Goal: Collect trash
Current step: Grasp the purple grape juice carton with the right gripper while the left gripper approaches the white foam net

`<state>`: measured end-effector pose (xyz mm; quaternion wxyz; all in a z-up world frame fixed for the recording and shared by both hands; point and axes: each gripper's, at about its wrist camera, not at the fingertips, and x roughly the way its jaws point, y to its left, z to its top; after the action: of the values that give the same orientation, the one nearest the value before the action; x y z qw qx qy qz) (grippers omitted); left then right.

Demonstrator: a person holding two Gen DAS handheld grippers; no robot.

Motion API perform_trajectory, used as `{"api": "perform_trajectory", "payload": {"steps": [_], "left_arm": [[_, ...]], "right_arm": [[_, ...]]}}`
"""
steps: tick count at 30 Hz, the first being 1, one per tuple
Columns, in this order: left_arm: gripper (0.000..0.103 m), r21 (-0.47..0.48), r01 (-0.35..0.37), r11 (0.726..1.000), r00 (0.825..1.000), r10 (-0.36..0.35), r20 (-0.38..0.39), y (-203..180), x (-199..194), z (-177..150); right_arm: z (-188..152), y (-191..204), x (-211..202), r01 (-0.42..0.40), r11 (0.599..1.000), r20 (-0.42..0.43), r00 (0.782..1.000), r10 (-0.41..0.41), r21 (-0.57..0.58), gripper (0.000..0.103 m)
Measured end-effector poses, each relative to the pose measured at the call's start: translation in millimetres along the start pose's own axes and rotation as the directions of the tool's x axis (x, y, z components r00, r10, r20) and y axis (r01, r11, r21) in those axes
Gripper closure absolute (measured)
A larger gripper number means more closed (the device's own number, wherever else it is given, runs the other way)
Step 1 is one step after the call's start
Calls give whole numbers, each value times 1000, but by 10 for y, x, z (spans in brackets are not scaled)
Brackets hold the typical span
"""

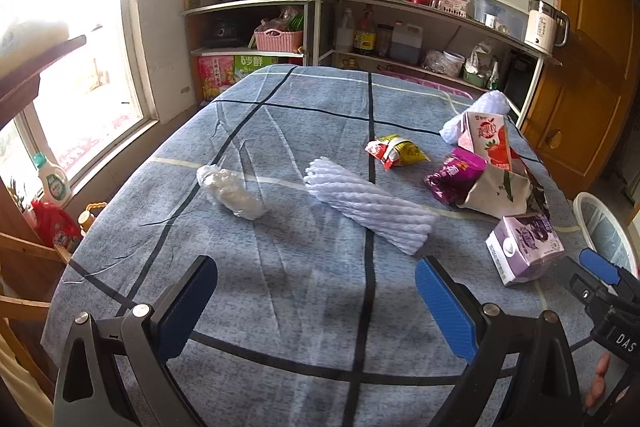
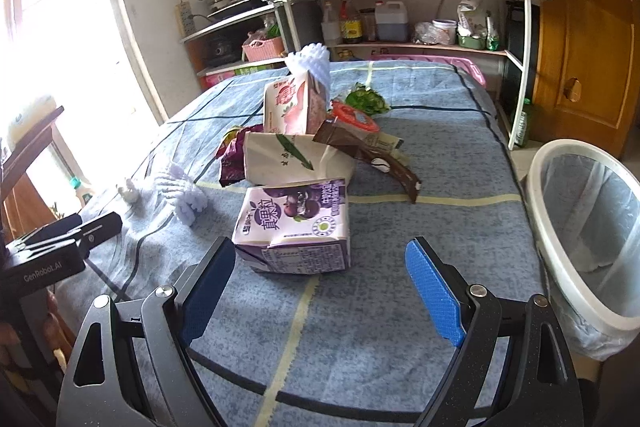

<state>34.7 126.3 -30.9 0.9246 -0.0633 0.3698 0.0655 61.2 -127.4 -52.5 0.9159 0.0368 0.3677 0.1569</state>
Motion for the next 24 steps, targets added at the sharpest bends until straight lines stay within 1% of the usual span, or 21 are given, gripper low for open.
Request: {"api": "perform_trajectory", "payload": {"steps": [3, 7, 9, 11, 14, 15, 16, 18, 19, 23, 24], "left_arm": [[2, -47, 16, 999, 1000, -17, -5, 158, 59, 39], [2, -66, 46, 997, 999, -47, -3, 246, 98, 94], [2, -68, 51, 996, 998, -53, -20, 269, 162, 109], [2, -74, 39, 997, 999, -41, -33, 298, 216, 119], [2, -94, 36, 995, 999, -39, -31, 372, 259, 134], [2, -107, 43, 993, 998, -46, -30, 416, 274, 140], [2, -120, 42, 992, 998, -46, -34, 459, 291, 150], [2, -134, 34, 990, 999, -38, -28, 518, 319, 177], [2, -140, 28, 990, 999, -32, -26, 543, 332, 194], [3, -158, 18, 987, 999, -22, -26, 609, 382, 263], [3, -159, 33, 987, 999, -36, -18, 599, 373, 276]], "right_arm": [[29, 67, 119, -10, 1000, -21, 1000, 10, -10, 15], [75, 129, 254, -1, 1000, -52, 999, 0, -19, 15], [96, 165, 328, 23, 999, -67, 997, -25, -37, 15], [110, 174, 396, 57, 998, -85, 995, -61, -41, 15], [88, 121, 412, 71, 997, -95, 993, -71, -12, 16], [82, 95, 398, 76, 997, -90, 993, -76, 4, 19], [83, 72, 378, 83, 997, -81, 993, -82, 7, 27], [82, 49, 322, 114, 993, -58, 992, -113, 8, 27], [82, 33, 300, 117, 993, -50, 992, -116, 11, 27], [60, -43, 258, 102, 994, -40, 994, -101, 37, 28], [59, -57, 255, 100, 994, -36, 994, -98, 44, 28]]}}
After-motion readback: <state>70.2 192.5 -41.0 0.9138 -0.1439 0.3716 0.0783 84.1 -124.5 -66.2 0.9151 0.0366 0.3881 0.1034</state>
